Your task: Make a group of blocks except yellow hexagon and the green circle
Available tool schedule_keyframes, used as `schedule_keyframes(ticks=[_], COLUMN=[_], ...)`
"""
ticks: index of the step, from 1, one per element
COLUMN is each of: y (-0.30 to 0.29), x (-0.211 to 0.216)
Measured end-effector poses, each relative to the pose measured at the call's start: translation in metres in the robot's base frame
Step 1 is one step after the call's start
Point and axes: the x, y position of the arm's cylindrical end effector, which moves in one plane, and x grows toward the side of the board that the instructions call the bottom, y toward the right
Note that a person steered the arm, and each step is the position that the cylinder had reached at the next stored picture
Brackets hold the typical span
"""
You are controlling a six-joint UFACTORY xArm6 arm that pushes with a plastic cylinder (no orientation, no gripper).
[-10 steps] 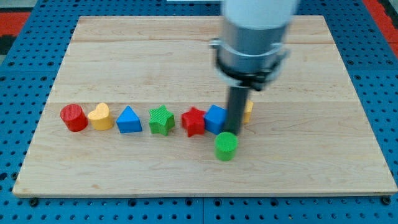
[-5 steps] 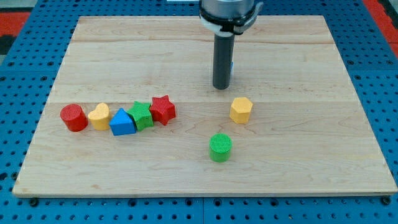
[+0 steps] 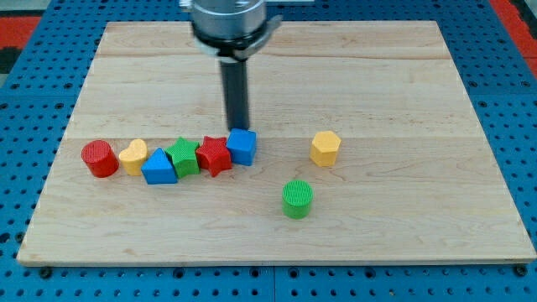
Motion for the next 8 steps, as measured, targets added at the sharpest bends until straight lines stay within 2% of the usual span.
schedule_keyframes(ticks=[1, 3, 4, 5, 6, 7, 8], y=[-0.001, -0.029, -0.01, 0.015, 0.055, 0.083, 0.035], x=[0.0, 0.034, 0.006, 0.006, 0.011, 0.043, 0.054])
